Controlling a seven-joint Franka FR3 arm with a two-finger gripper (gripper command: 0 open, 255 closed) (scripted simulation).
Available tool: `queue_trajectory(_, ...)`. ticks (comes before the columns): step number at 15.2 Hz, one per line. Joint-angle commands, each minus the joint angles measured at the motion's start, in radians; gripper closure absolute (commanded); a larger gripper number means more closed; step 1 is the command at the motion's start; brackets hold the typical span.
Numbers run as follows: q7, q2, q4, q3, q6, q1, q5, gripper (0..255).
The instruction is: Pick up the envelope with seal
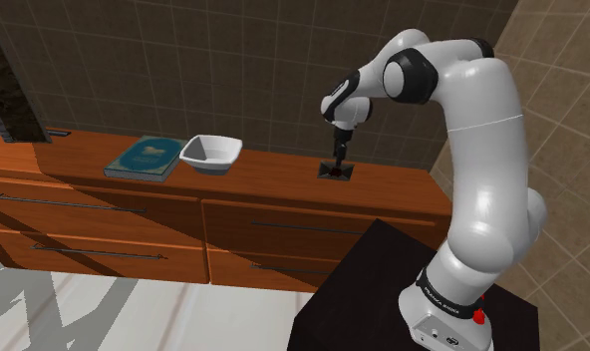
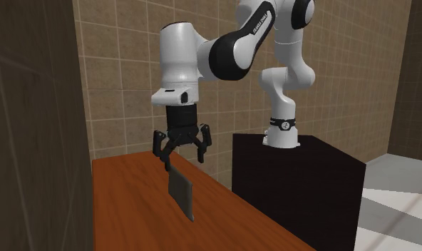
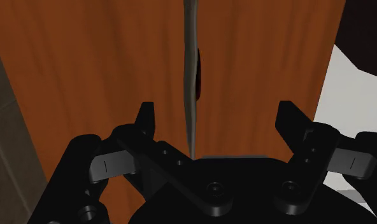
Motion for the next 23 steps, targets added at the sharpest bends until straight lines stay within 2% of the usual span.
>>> queue_trajectory(1,-0.014,0.045,0.059,0.012,-0.017,-0.020,0.009,0)
queue_trajectory(10,-0.031,0.116,0.066,0.038,0.045,-0.038,0.038,0)
queue_trajectory(11,-0.031,0.115,0.064,0.038,0.046,-0.037,0.038,255)
queue_trajectory(23,-0.025,0.087,0.062,0.028,0.021,-0.031,0.027,255)
